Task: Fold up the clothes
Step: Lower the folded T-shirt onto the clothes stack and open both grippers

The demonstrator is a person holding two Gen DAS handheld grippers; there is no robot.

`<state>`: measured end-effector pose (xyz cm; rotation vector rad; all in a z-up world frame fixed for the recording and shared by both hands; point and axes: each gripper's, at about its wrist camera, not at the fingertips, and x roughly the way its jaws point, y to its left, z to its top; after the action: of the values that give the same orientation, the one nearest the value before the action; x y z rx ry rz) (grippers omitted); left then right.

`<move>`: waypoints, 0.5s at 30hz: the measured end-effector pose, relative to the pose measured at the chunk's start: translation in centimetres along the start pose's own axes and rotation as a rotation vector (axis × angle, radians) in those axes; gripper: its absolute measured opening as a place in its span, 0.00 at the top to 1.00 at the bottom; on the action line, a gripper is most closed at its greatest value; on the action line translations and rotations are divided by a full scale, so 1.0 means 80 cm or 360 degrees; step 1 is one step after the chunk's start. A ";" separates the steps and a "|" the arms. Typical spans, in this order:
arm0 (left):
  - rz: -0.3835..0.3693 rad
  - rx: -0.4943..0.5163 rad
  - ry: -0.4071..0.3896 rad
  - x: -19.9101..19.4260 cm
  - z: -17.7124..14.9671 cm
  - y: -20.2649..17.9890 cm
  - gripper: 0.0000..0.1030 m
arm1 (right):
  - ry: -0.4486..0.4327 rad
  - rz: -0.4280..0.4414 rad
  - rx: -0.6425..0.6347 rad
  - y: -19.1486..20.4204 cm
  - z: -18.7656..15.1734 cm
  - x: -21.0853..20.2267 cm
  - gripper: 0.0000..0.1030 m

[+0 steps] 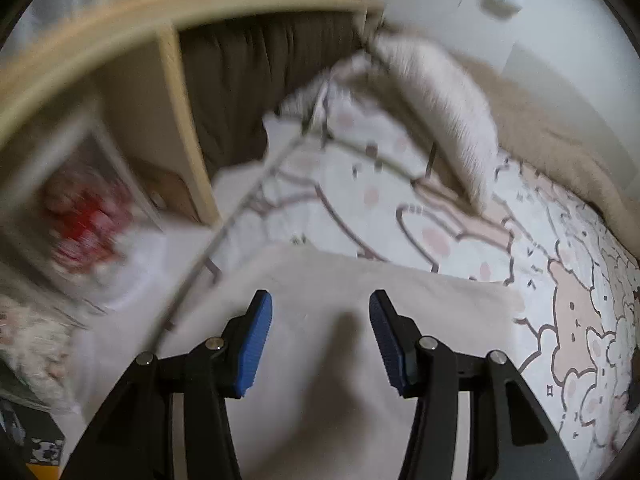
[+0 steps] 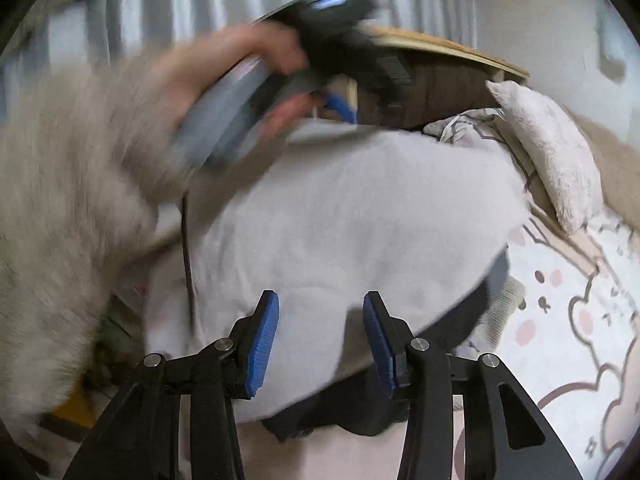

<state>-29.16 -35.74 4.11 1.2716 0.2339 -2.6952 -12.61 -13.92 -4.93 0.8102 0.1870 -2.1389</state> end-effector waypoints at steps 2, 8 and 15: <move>0.0057 0.0028 -0.0133 -0.045 -0.028 0.012 0.49 | -0.0086 0.0042 0.0172 -0.038 0.016 -0.021 0.58; 0.0054 -0.0081 -0.0245 -0.109 -0.149 0.068 0.40 | -0.0091 0.0153 0.0453 -0.134 0.083 0.011 0.58; -0.0086 -0.0319 -0.0176 -0.070 -0.233 0.139 0.37 | 0.0132 0.0025 0.0501 -0.175 0.074 0.070 0.51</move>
<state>-9.38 -42.42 -4.06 1.0711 0.5165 -2.6943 -28.48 -10.72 -5.66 1.0770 -0.1172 -2.1504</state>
